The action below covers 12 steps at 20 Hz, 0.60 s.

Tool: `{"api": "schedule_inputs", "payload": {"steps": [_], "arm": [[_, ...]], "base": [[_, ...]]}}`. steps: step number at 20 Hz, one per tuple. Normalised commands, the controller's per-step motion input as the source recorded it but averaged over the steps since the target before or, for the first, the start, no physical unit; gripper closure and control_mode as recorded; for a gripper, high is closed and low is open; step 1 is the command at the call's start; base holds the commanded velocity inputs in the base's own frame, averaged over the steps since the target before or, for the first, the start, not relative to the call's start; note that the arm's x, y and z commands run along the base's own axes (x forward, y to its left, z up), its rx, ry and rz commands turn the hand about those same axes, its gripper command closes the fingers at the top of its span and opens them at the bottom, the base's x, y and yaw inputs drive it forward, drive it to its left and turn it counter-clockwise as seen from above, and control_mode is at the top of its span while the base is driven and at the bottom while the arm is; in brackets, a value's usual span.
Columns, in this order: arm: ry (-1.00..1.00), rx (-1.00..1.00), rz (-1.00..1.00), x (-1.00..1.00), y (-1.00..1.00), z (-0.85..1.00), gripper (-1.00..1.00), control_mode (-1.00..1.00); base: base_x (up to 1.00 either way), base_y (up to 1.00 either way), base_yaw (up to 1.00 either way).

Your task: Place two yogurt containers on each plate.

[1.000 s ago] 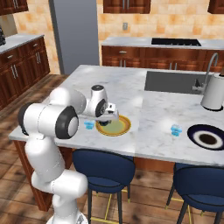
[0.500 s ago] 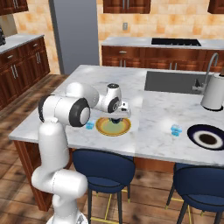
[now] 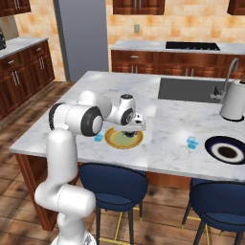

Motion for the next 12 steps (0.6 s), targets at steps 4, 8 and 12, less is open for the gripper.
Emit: {"api": "schedule_inputs", "payload": {"steps": [4, 8, 12], "arm": [[0.0, 0.0, 0.0, 0.0, 0.0, 0.0, -1.0, -1.0], [0.0, 0.0, 0.0, 0.0, 0.0, 0.0, -1.0, -1.0], [0.0, 0.01, 0.0, 0.0, 0.0, 0.07, -1.0, -1.0]], "base": [[0.0, 0.0, 0.0], [0.0, 0.0, 0.0], [0.0, 0.0, 0.0]]}}
